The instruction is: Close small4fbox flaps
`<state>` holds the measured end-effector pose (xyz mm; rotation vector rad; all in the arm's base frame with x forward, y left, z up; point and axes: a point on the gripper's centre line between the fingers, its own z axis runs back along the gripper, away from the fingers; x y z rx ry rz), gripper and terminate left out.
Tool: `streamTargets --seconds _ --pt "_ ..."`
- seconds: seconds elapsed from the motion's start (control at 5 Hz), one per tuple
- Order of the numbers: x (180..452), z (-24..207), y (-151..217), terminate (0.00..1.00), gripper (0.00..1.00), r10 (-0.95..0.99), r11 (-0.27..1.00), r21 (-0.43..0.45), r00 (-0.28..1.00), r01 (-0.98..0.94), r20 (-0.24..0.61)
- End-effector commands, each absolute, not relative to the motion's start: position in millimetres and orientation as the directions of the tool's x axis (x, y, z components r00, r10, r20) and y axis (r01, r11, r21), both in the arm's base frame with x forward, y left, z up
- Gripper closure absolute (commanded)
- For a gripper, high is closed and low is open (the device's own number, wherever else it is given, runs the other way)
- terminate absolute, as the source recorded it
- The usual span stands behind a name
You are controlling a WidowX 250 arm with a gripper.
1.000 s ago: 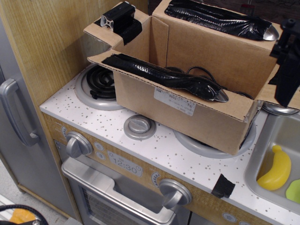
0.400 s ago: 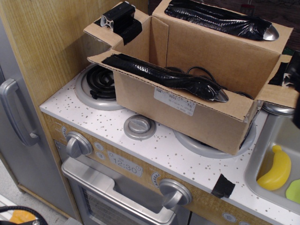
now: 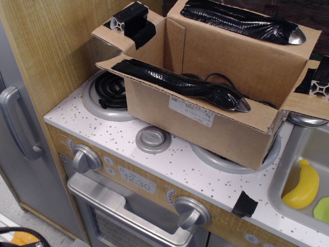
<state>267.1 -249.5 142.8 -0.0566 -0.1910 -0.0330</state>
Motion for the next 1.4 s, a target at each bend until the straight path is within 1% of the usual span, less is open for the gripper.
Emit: streamTargets --seconds 0.0,0.2,0.4,0.8,1.2 --pt "292.2 137.7 -257.7 0.00 0.00 -0.077 0.986 -0.122 0.958 0.114 0.275" --pt "302.5 126.4 -250.2 0.00 0.00 -0.104 0.989 -0.073 0.954 0.129 0.282" --pt "311.5 125.5 -241.4 0.00 0.00 -0.128 0.990 -0.021 0.953 0.139 0.276" --pt "318.6 145.9 -222.9 0.00 0.00 -0.201 0.979 0.092 0.950 0.185 0.238" --pt "325.2 164.1 -202.2 0.00 0.00 -0.269 0.953 0.204 0.935 0.224 0.230"
